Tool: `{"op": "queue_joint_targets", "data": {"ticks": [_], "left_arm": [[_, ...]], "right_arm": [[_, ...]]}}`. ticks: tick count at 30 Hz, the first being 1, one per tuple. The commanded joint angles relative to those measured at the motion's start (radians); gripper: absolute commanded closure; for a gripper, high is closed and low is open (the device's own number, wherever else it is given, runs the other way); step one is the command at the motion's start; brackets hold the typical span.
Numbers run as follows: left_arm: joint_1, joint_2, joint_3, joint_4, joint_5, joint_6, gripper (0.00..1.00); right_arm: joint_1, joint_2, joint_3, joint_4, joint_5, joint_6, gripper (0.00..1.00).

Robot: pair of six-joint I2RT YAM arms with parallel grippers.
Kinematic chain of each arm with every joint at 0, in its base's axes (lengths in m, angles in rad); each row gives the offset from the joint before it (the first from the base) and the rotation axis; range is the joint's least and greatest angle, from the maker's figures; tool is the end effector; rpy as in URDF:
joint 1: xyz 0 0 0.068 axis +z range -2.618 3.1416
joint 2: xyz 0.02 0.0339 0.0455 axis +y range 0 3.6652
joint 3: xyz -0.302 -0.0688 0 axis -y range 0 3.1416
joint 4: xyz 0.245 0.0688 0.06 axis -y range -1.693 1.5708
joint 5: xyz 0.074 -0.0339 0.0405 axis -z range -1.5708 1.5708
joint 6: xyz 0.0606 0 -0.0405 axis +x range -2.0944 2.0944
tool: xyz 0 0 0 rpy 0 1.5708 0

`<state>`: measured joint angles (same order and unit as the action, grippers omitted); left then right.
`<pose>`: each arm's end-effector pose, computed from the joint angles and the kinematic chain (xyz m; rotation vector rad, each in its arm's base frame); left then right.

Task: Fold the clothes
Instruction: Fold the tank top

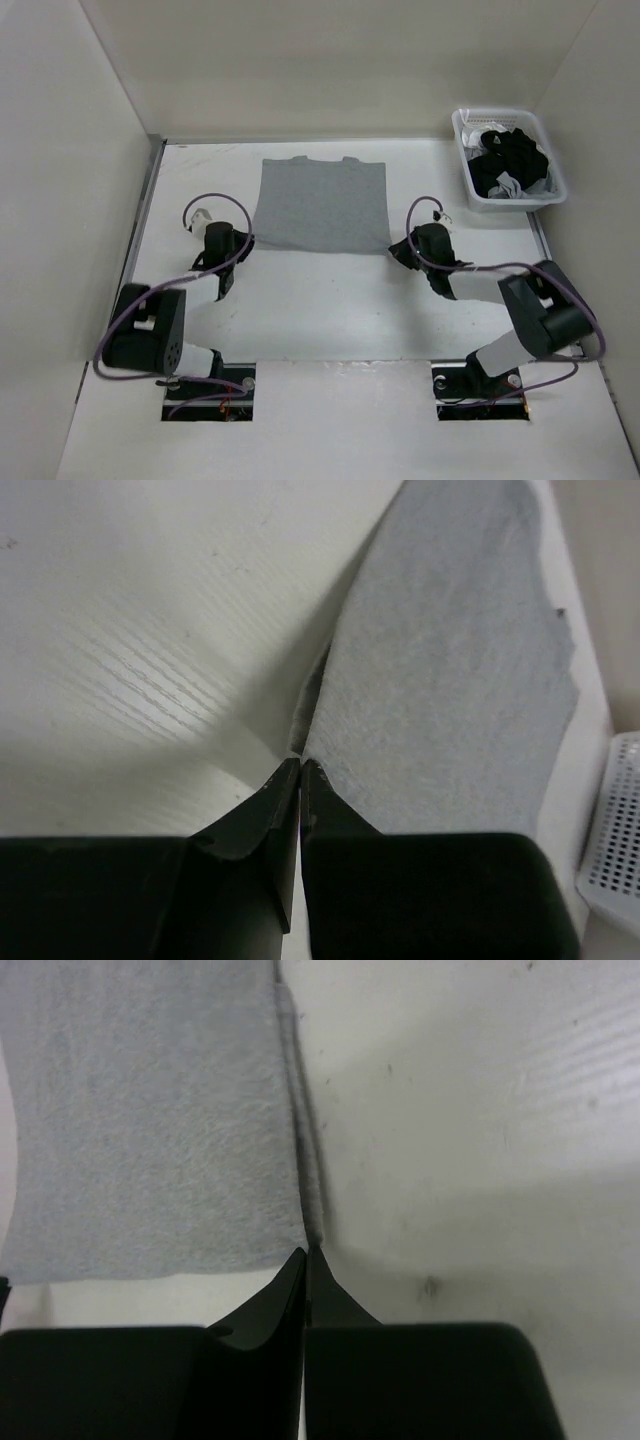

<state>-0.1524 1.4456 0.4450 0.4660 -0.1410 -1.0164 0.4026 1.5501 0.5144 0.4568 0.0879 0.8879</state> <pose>0.2784 -0.0341 0.1710 -0.9773 1.9134 -0.5487 0.2806 0.1137 0.1618 0.5846 2.1419 0.6443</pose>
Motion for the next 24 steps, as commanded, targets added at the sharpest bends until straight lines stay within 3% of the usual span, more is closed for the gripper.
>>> {"op": "queue_joint_targets", "data": {"ticks": [1,6,9,11,15,19,21,24], "left_arm": [[-0.002,-0.235,-0.037,-0.039,-0.014,0.029,1.00],[-0.034,-0.736,-0.043,-0.411,0.023,0.067,1.00],[-0.069,-0.985,0.059,-0.680,0.014,0.088,1.00],[-0.089,-1.082,0.165,-0.812,0.003,0.101,1.00],[-0.123,-1.091,0.319,-0.885,0.006,0.099,1.00],[-0.144,-1.019,0.347,-0.860,0.000,0.098,1.00],[-0.143,-0.952,0.330,-0.801,-0.006,0.117,1.00],[-0.131,-0.796,0.273,-0.669,-0.006,0.116,1.00]], "right_arm": [[0.038,-0.201,-0.040,-0.051,0.059,-0.047,1.00],[0.178,-0.670,-0.080,-0.407,0.157,-0.083,1.00],[0.320,-0.972,0.005,-0.730,0.298,-0.076,1.00],[0.423,-1.085,0.103,-0.899,0.396,-0.063,1.00],[0.615,-1.108,0.272,-1.038,0.551,-0.055,1.00],[0.690,-1.020,0.351,-1.003,0.621,-0.128,1.00],[0.606,-0.967,0.346,-0.930,0.572,-0.188,1.00],[0.364,-0.848,0.288,-0.746,0.324,-0.242,1.00]]}}
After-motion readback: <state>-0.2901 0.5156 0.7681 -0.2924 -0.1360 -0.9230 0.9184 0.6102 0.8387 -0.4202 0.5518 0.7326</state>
